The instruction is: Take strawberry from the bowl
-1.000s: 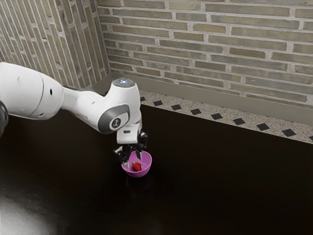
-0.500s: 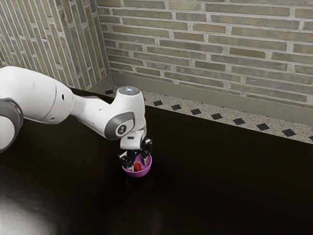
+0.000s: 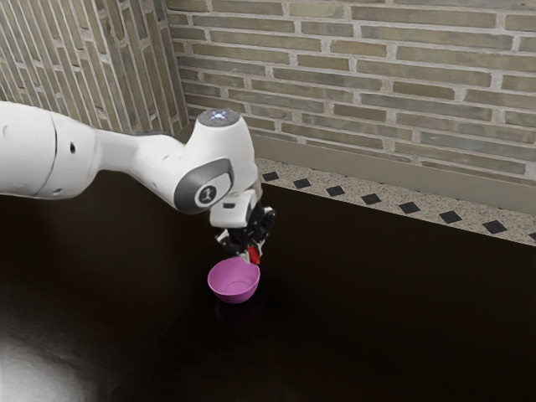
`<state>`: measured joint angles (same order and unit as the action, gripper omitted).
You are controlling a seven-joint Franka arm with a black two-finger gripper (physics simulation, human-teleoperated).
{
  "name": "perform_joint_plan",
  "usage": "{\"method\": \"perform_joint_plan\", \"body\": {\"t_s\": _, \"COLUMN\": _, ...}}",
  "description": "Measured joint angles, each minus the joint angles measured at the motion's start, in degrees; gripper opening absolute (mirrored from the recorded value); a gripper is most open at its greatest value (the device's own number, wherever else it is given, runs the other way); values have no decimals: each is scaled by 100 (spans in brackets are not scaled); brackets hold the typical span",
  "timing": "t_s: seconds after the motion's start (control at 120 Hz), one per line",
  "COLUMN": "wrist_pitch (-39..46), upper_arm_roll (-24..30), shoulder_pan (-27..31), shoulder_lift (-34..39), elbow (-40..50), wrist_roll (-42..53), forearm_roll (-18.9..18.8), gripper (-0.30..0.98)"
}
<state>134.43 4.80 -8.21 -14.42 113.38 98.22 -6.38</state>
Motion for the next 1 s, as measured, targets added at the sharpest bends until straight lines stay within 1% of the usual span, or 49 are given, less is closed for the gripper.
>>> {"method": "perform_joint_plan", "body": {"t_s": 0.075, "wrist_pitch": -56, "upper_arm_roll": 301, "shoulder_pan": -94, "shoulder_lift": 185, "elbow": -80, "wrist_roll": -15, "forearm_roll": 7, "gripper": -4}}
{"method": "perform_joint_plan", "body": {"t_s": 0.117, "wrist_pitch": -78, "upper_arm_roll": 518, "shoulder_pan": -153, "shoulder_lift": 206, "elbow": -165, "wrist_roll": -30, "forearm_roll": 9, "gripper": -5}}
{"method": "perform_joint_plan", "body": {"t_s": 0.167, "wrist_pitch": -97, "upper_arm_roll": 649, "shoulder_pan": -287, "shoulder_lift": 186, "elbow": -267, "wrist_roll": -53, "forearm_roll": 13, "gripper": -5}}
{"method": "perform_joint_plan", "body": {"t_s": 0.233, "wrist_pitch": -116, "upper_arm_roll": 710, "shoulder_pan": -423, "shoulder_lift": 47, "elbow": -360, "wrist_roll": -92, "forearm_roll": 28, "gripper": -6}}
{"method": "perform_joint_plan", "body": {"t_s": 0.342, "wrist_pitch": -117, "upper_arm_roll": 728, "shoulder_pan": -647, "shoulder_lift": -462, "elbow": -494, "wrist_roll": -172, "forearm_roll": 48, "gripper": -6}}
{"method": "perform_joint_plan", "body": {"t_s": 0.467, "wrist_pitch": -29, "upper_arm_roll": 730, "shoulder_pan": -710, "shoulder_lift": -823, "elbow": -535, "wrist_roll": -266, "forearm_roll": 53, "gripper": -6}}
{"method": "perform_joint_plan", "body": {"t_s": 0.55, "wrist_pitch": 0, "upper_arm_roll": 726, "shoulder_pan": -720, "shoulder_lift": -880, "elbow": -537, "wrist_roll": -328, "forearm_roll": 26, "gripper": 8}}
{"method": "perform_joint_plan", "body": {"t_s": 0.692, "wrist_pitch": -32, "upper_arm_roll": 711, "shoulder_pan": -709, "shoulder_lift": -891, "elbow": -540, "wrist_roll": -438, "forearm_roll": 12, "gripper": 36}}
{"method": "perform_joint_plan", "body": {"t_s": 0.758, "wrist_pitch": -44, "upper_arm_roll": 703, "shoulder_pan": -707, "shoulder_lift": -891, "elbow": -539, "wrist_roll": -484, "forearm_roll": 9, "gripper": 45}}
{"method": "perform_joint_plan", "body": {"t_s": 0.833, "wrist_pitch": -57, "upper_arm_roll": 696, "shoulder_pan": -685, "shoulder_lift": -841, "elbow": -521, "wrist_roll": -552, "forearm_roll": 7, "gripper": 52}}
{"method": "perform_joint_plan", "body": {"t_s": 0.9, "wrist_pitch": -229, "upper_arm_roll": 628, "shoulder_pan": -521, "shoulder_lift": -475, "elbow": -454, "wrist_roll": -758, "forearm_roll": 3, "gripper": 56}}
{"method": "perform_joint_plan", "body": {"t_s": 1.0, "wrist_pitch": -936, "upper_arm_roll": 598, "shoulder_pan": -32, "shoulder_lift": 530, "elbow": -425, "wrist_roll": -1373, "forearm_roll": 23, "gripper": 61}}
